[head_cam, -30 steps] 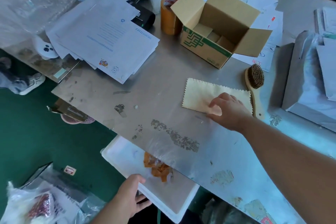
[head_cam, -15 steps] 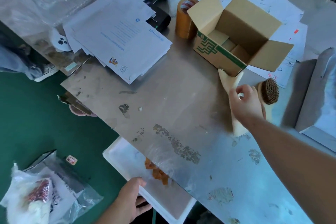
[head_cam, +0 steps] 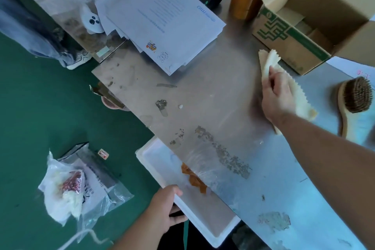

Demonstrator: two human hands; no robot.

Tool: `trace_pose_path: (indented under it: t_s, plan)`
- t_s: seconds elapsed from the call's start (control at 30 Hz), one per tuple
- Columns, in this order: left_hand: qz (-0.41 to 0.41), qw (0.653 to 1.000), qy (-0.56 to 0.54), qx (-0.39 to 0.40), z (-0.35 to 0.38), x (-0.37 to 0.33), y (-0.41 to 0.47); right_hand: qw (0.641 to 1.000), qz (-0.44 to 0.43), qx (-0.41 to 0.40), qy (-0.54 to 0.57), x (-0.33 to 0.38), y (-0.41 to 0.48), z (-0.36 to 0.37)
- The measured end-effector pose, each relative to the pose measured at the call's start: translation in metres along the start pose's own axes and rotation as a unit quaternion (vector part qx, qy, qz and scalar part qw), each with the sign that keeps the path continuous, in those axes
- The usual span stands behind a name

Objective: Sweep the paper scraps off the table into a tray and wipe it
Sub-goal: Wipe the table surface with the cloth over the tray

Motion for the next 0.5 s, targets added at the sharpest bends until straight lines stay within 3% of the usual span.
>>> trace_pose_path:
  t_s: [0.27,0.5]
  plan:
    - [0.005,1.0,-0.005,0.011,-0.001,-0.002,0.015,0.991,-0.078,0.11,0.002,0.035,-0.008,0.046]
    - [0.007,1.0,0.004,0.024,0.0,-0.003,0.005,0.98,-0.136,0.143,-0.037,0.048,-0.067,0.075]
Point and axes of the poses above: each hand's wrist, its own y-axis towards the middle knuckle, its own z-axis out of the palm, x = y × z, the point moved 6 cm from there along y, towards the middle knuckle, and after that the axes turned 8 degrees about z, right-handed, at the moved point
